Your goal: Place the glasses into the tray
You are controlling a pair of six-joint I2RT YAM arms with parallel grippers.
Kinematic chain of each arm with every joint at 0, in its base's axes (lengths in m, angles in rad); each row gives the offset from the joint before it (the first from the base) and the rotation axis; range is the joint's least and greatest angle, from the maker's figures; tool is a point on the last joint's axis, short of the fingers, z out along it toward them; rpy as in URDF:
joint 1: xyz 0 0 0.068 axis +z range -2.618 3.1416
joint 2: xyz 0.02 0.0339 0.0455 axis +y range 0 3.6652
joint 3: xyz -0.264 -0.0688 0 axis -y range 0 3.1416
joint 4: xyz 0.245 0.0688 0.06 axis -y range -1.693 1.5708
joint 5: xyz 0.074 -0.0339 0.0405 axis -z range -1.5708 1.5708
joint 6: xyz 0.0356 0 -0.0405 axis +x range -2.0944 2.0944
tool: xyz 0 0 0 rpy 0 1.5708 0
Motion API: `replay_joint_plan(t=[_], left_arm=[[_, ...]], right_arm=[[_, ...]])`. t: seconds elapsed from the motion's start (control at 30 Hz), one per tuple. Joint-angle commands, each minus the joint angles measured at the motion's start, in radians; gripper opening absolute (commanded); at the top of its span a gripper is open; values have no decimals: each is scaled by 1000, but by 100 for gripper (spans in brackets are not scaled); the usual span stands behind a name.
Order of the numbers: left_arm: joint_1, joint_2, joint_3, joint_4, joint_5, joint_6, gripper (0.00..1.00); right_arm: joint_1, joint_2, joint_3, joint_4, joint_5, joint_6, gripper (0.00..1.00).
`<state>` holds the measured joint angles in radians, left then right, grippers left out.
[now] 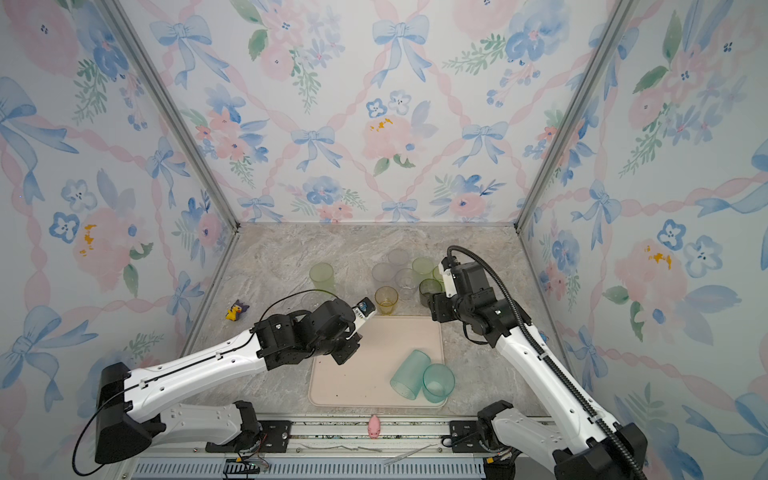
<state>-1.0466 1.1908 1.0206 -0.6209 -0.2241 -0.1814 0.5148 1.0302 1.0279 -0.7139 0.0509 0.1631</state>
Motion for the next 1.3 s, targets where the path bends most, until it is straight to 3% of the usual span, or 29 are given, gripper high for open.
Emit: replay_joint_plan(t=[0.0,0.17,0.3,0.4,0.73,1.03,1.27], left_arm=[[2,-73,-69,131,-89,-161,29],[12,-180,-137,204,-207,-227,30],[71,-315,-177,234,-216,-227,33],[133,-414,-206,244,-166,-227,34],[177,-471,-217,240,-115,-193,35],[180,-572,-212,207,-142,-171,37],[180,-676,-177,125,-192,-165,37]], right_arm=[[186,-78,69,-97,144,-55,57],[592,-69,178,-255,398,-17,48],[905,104,321,-455,629,98,48],[1023,275,416,-598,713,213,52],[1129,619,529,-831,731,498,53],[1169,882,616,-938,632,504,51],[1160,921,588,-918,569,504,52]])
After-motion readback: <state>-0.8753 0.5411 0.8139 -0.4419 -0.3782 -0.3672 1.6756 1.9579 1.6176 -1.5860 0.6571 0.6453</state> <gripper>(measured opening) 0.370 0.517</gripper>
